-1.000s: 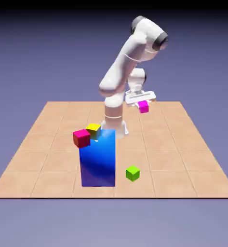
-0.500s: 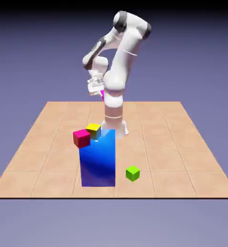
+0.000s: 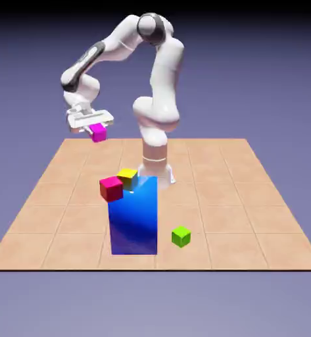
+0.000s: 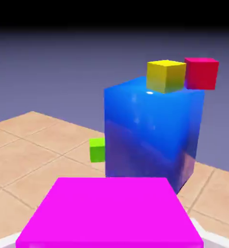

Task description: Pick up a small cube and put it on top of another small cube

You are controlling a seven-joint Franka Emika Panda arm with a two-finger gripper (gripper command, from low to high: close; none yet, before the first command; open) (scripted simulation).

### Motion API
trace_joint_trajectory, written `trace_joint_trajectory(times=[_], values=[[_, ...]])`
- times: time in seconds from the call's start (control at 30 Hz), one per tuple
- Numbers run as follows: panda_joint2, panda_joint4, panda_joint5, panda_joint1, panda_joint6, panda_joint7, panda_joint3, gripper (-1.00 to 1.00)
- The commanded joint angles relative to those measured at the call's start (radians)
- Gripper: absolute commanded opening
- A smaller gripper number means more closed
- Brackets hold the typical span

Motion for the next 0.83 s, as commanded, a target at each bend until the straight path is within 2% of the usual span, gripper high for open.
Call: trace_joint_trajectory(times=[0.0, 0.5, 0.57, 0.67, 0.7, 0.8], values=[[0.007, 0.003, 0.045, 0.031, 0.005, 0.009, 0.027, -1.00], [0.108, 0.043, 0.698, 0.503, 0.065, 0.146, 0.427, -1.00], [0.109, 0.044, 0.703, 0.507, 0.066, 0.148, 0.431, -1.00], [0.151, 0.006, 0.828, 0.576, 0.148, 0.086, 0.500, -1.00], [0.151, 0.006, 0.828, 0.576, 0.148, 0.086, 0.500, 1.00], [0.121, 0.032, 0.741, 0.528, 0.091, 0.129, 0.452, 1.00]])
